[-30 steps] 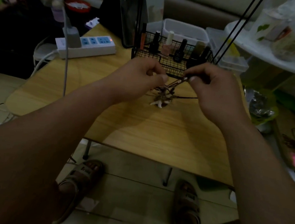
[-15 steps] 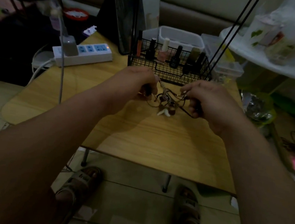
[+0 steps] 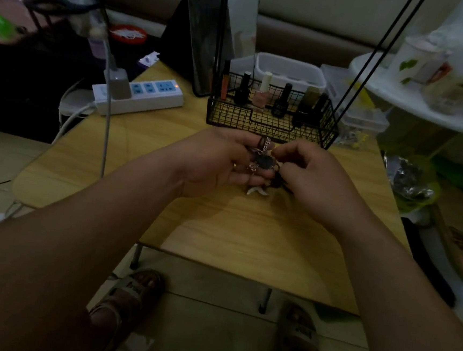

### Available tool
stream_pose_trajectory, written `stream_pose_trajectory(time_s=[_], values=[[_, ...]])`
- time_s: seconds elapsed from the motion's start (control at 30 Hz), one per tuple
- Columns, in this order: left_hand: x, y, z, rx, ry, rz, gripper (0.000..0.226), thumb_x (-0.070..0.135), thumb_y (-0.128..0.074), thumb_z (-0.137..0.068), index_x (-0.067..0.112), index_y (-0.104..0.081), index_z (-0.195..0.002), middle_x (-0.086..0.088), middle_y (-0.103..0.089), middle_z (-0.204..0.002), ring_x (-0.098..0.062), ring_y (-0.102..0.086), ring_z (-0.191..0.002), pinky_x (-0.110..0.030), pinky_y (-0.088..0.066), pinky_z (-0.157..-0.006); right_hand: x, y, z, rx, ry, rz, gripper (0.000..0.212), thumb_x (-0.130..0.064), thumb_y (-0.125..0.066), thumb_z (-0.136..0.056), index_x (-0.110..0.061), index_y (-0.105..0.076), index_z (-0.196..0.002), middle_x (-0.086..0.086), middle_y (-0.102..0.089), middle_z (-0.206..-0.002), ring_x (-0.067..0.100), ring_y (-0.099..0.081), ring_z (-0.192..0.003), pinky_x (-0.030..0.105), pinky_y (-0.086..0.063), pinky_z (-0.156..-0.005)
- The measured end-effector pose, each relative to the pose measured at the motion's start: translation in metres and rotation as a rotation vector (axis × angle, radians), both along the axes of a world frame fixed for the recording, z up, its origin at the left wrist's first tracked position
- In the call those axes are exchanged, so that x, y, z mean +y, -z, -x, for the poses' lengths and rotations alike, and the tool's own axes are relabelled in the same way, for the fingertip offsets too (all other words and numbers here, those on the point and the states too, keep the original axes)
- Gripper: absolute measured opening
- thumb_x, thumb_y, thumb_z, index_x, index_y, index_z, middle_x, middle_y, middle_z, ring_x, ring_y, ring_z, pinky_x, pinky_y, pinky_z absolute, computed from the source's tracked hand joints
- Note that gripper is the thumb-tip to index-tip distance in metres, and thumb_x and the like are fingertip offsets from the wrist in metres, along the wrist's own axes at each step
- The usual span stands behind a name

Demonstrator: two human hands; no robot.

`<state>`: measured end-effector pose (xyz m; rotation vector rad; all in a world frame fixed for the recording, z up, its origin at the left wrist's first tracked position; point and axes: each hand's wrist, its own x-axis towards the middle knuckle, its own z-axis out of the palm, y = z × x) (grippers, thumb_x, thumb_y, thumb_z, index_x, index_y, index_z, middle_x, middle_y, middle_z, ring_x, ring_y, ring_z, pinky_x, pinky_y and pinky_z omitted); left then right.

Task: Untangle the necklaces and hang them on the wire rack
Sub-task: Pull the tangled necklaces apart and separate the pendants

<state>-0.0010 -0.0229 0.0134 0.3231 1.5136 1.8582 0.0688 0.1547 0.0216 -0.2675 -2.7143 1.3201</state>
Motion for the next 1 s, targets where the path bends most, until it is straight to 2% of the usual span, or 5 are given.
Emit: stream_pose_trajectory(time_s=[0.3, 0.5, 0.6, 0.83, 1.0], values=[[0.001, 0.004, -0.002, 0.080, 0.042, 0.044, 0.049, -0.015, -0.048, -0.099, 0.015, -0.064, -0.134, -0.015, -0.074, -0.090, -0.027, -0.076, -0.091, -0.031, -0.063, -0.081, -0.006, 0.005, -0.002, 0.090, 0.004, 0.006, 0.009, -0.022, -0.077, -0.091, -0.027, -0.070, -0.091, -0.009, -0.071, -0.088, 0.004, -0.066, -0.081, 0.023, -0.045, -0.067], [0.001, 0.003, -0.003, 0.180, -0.026, 0.119, 0.037, -0.007, -0.055, -0.101, 0.011, -0.065, -0.131, -0.019, -0.068, -0.095, -0.026, -0.072, -0.084, -0.031, -0.062, -0.074, 0.001, 0.000, 0.000, 0.006, 0.033, 0.287, 0.011, -0.022, -0.070, -0.096, -0.022, -0.071, -0.085, -0.004, -0.075, -0.085, 0.013, -0.069, -0.083, 0.032, -0.051, -0.073], [-0.001, 0.002, -0.003, 0.222, -0.011, 0.162, 0.026, -0.003, -0.056, -0.102, 0.003, -0.065, -0.126, -0.021, -0.071, -0.100, -0.025, -0.070, -0.088, -0.034, -0.063, -0.080, 0.003, -0.004, -0.001, -0.030, 0.027, 0.533, 0.013, -0.012, -0.060, -0.102, -0.016, -0.065, -0.091, 0.002, -0.076, -0.085, 0.016, -0.075, -0.082, 0.024, -0.054, -0.065], [-0.002, 0.001, -0.002, 0.359, -0.077, 0.292, 0.009, 0.004, -0.061, -0.102, 0.003, -0.066, -0.109, -0.017, -0.071, -0.092, -0.021, -0.071, -0.078, -0.032, -0.062, -0.072, 0.007, -0.007, 0.000, -0.009, 0.127, 0.632, 0.016, -0.006, -0.050, -0.105, -0.012, -0.065, -0.106, 0.002, -0.068, -0.082, 0.011, -0.067, -0.061, 0.024, -0.051, -0.054], [-0.007, 0.004, 0.001, 0.477, -0.180, 0.392, 0.007, 0.011, -0.063, -0.102, 0.014, -0.070, -0.102, -0.002, -0.074, -0.091, -0.015, -0.069, -0.084, -0.030, -0.058, -0.078, 0.013, -0.010, 0.002, 0.041, 0.183, 0.794, 0.024, -0.006, -0.045, -0.106, -0.011, -0.067, -0.110, 0.001, -0.059, -0.079, 0.012, -0.056, -0.061, 0.025, -0.044, -0.053]])
